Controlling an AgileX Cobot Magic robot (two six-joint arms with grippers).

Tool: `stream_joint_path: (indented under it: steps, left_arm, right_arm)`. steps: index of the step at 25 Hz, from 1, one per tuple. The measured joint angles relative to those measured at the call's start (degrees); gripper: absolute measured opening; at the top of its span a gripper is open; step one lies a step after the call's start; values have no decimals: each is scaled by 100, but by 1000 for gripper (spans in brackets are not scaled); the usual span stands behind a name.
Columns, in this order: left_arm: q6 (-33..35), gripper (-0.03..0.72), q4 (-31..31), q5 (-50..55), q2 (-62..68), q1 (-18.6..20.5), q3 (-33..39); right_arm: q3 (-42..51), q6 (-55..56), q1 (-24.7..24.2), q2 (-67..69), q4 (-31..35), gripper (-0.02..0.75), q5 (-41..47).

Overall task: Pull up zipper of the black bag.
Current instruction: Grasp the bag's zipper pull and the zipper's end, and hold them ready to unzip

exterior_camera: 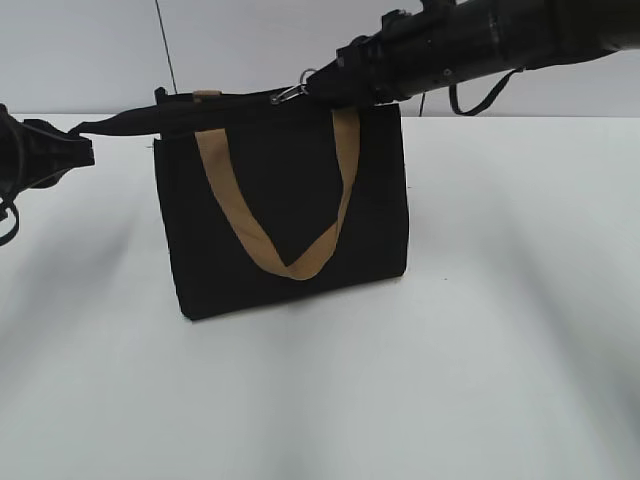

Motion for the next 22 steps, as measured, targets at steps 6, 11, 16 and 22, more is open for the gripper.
stream_joint_path:
  steps: [6,11,16,22]
  left_arm:
    - [0,20,-11,0,0,0,0]
    - [0,20,0,0,0,4,0]
    - [0,20,17,-5,0,4,0]
    - [0,20,17,-5,0,4,0]
  right_arm:
    - [0,433,-425,-191,-736,-15,56]
    - [0,602,-546,-197,-1081,-15,114]
    - [0,659,-546,-197,-1315,-15,180]
    - [0,762,-546,-197,-1366,-15,174]
